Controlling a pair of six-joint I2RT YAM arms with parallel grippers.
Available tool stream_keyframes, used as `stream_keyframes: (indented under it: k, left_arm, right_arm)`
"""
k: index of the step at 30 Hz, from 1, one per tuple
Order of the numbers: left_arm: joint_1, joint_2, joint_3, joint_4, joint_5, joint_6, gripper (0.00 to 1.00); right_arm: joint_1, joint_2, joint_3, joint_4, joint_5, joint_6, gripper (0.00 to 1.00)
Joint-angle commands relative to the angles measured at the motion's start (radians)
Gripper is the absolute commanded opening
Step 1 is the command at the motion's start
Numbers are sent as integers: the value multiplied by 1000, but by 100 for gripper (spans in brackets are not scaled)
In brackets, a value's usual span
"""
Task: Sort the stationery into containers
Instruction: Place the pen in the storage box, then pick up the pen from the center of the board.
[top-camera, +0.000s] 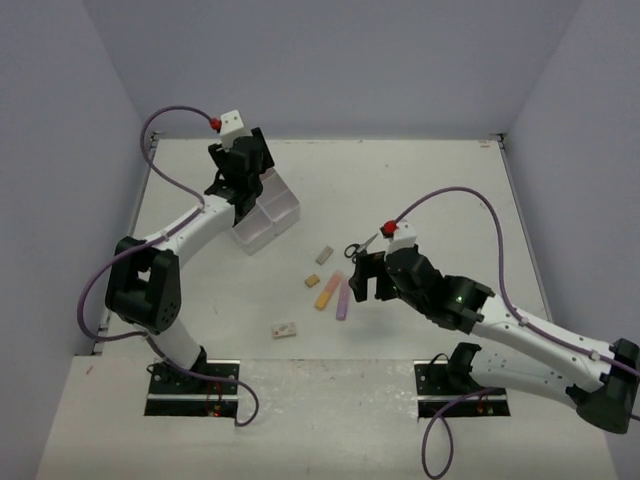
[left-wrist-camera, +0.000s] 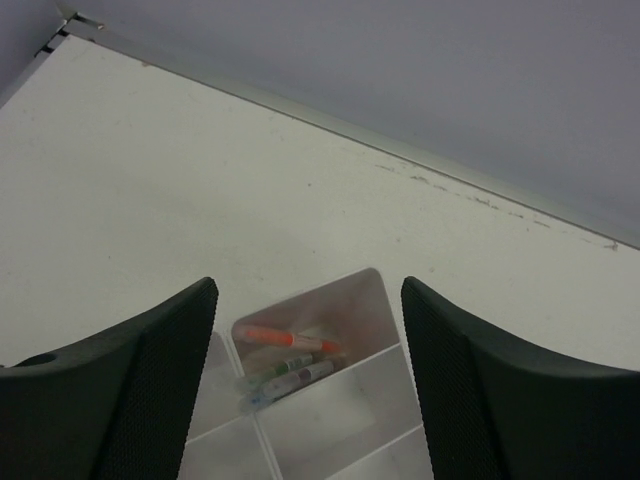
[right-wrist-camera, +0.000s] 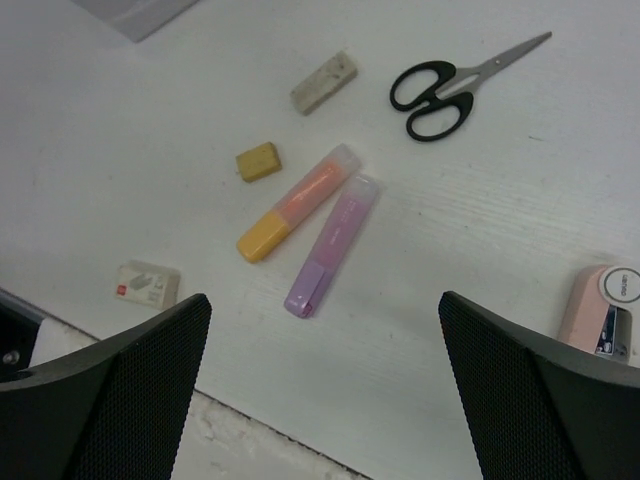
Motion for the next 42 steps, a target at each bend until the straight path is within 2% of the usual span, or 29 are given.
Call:
stream_keyframes:
  k: [1,2,5,7,11,19,27,32,34,35,37,39,40,42]
  left_arm:
    - [5,-188,-24,-75,29,-144,81]
    - [5,-231,-28,-135,53,-163,83]
    - [4,-375,-60,-220,136,-204,97]
    - [2,-431,-95,-258,181,-218,100]
    - [2,-570,-183,-335,252,-230,100]
    - [2,-758,-280,-460,323,-204,100]
    - [2,-800,-300,-489,392,-189,100]
    - [2,-783,-307,-481,444,-181,100]
    - [2,-773,-322,-450,506,-180,100]
    - [2,-768,-330,-430,542,-184,100]
    - [2,-745,-358,-368,719,-200,100]
    - [2,-732,-386,-311,799,-224,100]
    - [2,-712,-419,-252,925,-260,100]
    - [-7,-687,-471,-35,1110,-327,100]
  right_arm:
    - [-46,182,93,-76,-86,116,98]
    - [-45,230,118,-96,-79,148,97]
    - [-40,347,186,-126,-96,213,88]
    - [-27,417,216,-134,-88,231,86]
    - [6,537,255,-158,-49,270,78]
    - [23,680,209,-82,-95,319,65]
    - [25,800,177,-18,-130,349,42]
    - [26,739,143,-25,-102,360,17]
    - [29,690,144,-69,-66,364,0]
    - [29,667,146,-89,-49,369,0]
    - [33,552,143,-138,-3,375,0]
    - [35,496,133,-151,27,361,0]
    - [36,409,120,-138,39,329,0]
    - [44,312,83,-64,40,228,0]
